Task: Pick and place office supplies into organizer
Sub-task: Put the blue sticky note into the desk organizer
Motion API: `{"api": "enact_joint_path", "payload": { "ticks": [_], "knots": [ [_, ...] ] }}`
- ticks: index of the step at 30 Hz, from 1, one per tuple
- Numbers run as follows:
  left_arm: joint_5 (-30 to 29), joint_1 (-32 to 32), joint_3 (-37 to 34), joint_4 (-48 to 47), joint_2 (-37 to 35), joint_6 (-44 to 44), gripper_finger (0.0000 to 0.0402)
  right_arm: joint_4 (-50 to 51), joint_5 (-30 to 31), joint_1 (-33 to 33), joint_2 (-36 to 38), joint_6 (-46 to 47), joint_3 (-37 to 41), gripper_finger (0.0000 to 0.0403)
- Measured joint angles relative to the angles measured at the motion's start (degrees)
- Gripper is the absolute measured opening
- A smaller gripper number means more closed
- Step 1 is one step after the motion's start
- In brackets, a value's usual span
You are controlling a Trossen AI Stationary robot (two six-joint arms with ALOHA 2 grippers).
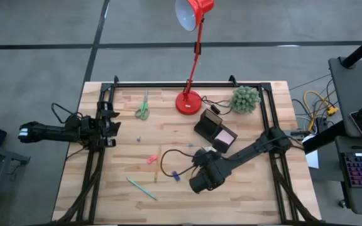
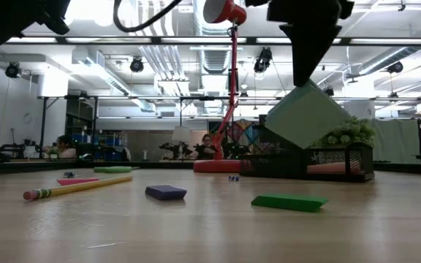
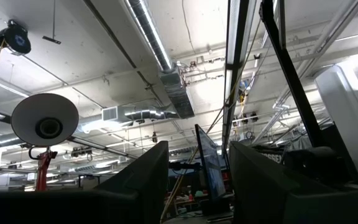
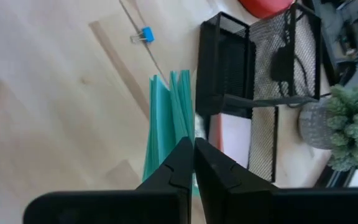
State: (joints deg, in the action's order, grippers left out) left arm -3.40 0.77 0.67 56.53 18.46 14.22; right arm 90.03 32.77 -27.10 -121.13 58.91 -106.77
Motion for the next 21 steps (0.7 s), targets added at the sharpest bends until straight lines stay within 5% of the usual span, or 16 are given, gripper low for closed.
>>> {"api": "enact_joint_path", "payload": {
  "ticks": [21],
  "knots": [
    [0.0,0.0,0.0,0.0,0.0,0.0,0.0156,0.0,5.8,-1.9,6.7,-2.2,9.4,0.0008]
  ]
}}
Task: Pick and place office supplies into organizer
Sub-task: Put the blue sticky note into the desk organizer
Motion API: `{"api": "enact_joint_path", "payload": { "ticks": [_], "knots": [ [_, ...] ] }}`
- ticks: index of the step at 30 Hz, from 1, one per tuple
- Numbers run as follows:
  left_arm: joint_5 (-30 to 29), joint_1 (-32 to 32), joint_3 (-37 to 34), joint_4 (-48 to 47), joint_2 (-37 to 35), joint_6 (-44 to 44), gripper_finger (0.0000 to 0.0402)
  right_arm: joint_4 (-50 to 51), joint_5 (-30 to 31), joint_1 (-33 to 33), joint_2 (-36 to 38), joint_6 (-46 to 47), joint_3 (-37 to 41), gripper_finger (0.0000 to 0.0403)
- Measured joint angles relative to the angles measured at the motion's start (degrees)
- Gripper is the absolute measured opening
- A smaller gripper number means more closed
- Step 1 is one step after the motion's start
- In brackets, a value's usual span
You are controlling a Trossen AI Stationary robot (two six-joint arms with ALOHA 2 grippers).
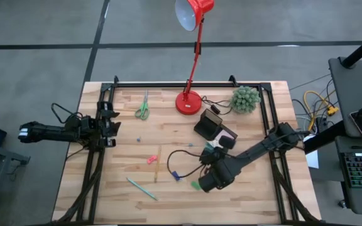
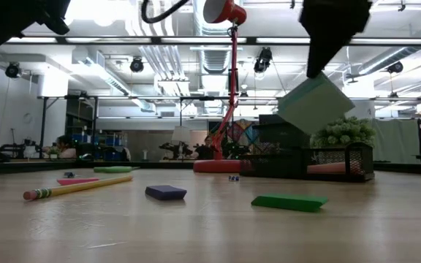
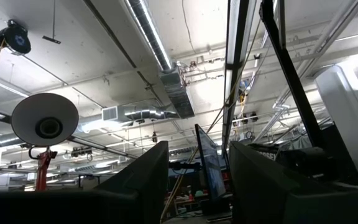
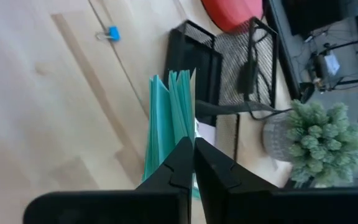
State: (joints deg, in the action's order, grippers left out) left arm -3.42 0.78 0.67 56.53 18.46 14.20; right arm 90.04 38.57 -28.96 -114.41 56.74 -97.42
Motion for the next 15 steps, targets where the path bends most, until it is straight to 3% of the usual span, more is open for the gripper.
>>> {"api": "enact_joint_path", "payload": {
  "ticks": [15],
  "knots": [
    [0.0,0.0,0.0,0.0,0.0,0.0,0.0156,-0.1,6.4,-0.8,3.5,2.6,15.2,0.0008]
  ]
}}
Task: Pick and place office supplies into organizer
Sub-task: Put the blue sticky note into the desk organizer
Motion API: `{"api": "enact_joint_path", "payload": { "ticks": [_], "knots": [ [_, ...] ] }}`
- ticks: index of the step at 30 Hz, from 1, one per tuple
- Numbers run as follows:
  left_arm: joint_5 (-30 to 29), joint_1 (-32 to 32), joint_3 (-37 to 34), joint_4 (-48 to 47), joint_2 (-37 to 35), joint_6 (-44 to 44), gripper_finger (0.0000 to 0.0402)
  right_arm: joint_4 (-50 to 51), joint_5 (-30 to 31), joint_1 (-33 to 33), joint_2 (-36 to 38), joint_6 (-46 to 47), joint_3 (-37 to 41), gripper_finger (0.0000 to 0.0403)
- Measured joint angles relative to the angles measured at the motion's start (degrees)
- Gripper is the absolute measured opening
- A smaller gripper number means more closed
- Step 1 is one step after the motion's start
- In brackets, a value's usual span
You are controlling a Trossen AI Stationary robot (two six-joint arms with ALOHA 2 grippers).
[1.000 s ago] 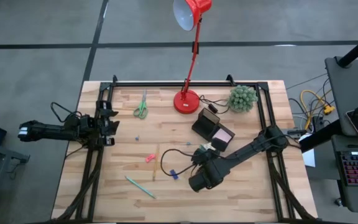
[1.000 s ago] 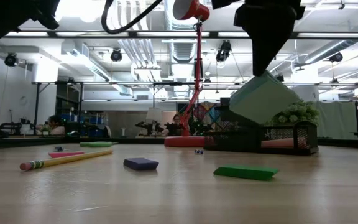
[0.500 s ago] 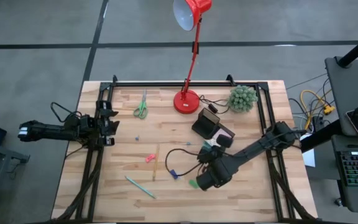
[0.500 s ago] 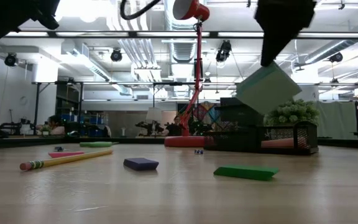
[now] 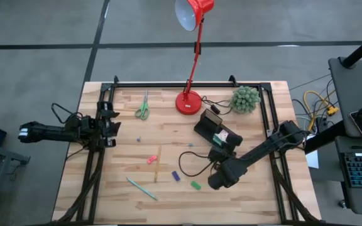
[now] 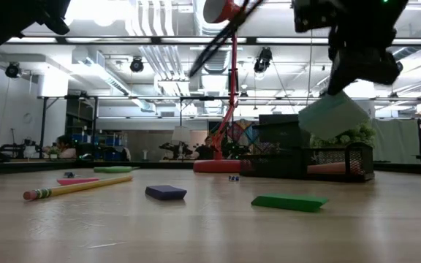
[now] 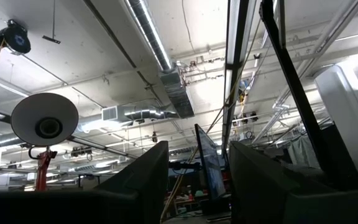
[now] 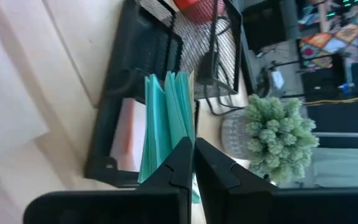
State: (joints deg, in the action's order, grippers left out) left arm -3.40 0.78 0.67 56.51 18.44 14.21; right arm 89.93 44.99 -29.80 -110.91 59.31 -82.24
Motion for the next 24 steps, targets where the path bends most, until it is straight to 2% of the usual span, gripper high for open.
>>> {"api": "enact_joint_path", "payload": {
  "ticks": [9,24],
  "knots": [
    [0.0,0.0,0.0,0.0,-0.1,0.0,0.0156,-2.8,2.2,-0.3,0.0,4.1,7.0,0.0008],
    [0.0,0.0,0.0,0.0,-0.1,0.0,0.0156,-8.7,6.2,-0.3,0.0,2.2,12.1,0.0008]
  ]
}}
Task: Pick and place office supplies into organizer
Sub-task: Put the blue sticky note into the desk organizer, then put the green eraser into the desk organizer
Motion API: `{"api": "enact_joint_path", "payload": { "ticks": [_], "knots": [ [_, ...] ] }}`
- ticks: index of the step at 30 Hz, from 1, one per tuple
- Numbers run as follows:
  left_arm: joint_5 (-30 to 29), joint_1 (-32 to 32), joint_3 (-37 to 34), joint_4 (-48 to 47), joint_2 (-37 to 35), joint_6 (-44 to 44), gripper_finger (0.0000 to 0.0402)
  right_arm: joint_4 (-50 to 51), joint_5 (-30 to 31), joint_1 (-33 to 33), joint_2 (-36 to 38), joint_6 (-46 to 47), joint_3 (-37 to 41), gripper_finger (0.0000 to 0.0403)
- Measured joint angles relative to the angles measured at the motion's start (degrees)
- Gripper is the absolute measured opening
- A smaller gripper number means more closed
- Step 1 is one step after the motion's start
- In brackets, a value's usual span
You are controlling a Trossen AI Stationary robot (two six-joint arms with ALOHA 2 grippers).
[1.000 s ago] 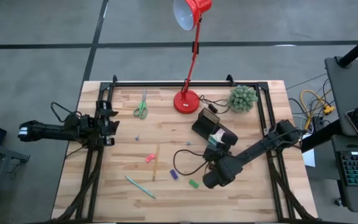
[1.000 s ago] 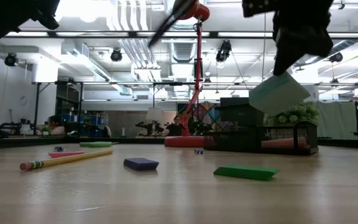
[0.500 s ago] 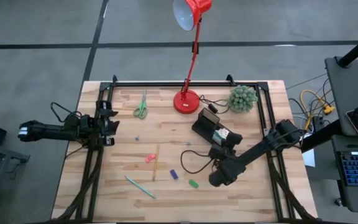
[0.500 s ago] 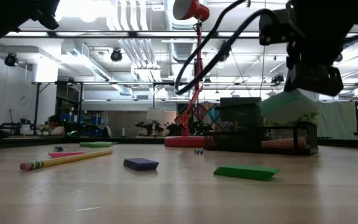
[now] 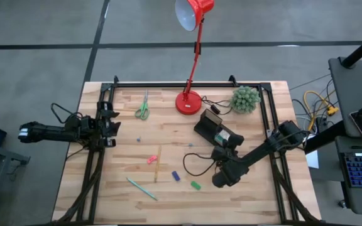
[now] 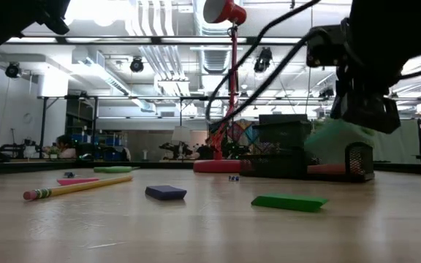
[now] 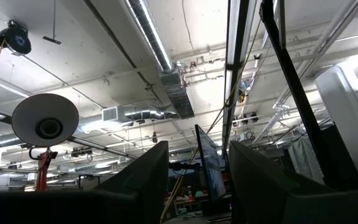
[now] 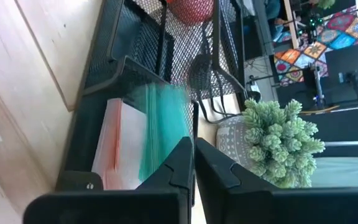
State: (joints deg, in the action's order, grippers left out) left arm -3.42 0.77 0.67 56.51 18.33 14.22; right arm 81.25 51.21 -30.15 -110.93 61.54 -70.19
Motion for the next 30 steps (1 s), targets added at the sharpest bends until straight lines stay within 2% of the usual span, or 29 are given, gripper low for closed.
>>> {"api": "enact_joint_path", "payload": {
  "ticks": [9,19,30],
  "knots": [
    [0.0,0.0,0.0,0.0,0.0,0.0,0.0156,-2.9,0.1,0.0,0.0,-3.1,1.9,0.0008],
    [0.0,0.0,0.0,0.0,0.0,0.0,0.0156,-2.4,-0.1,0.1,0.0,-2.3,-0.5,0.0008],
    [0.0,0.0,0.0,0.0,0.0,0.0,0.0156,-2.3,-7.6,1.8,0.0,0.1,-9.7,0.0016]
  ]
}}
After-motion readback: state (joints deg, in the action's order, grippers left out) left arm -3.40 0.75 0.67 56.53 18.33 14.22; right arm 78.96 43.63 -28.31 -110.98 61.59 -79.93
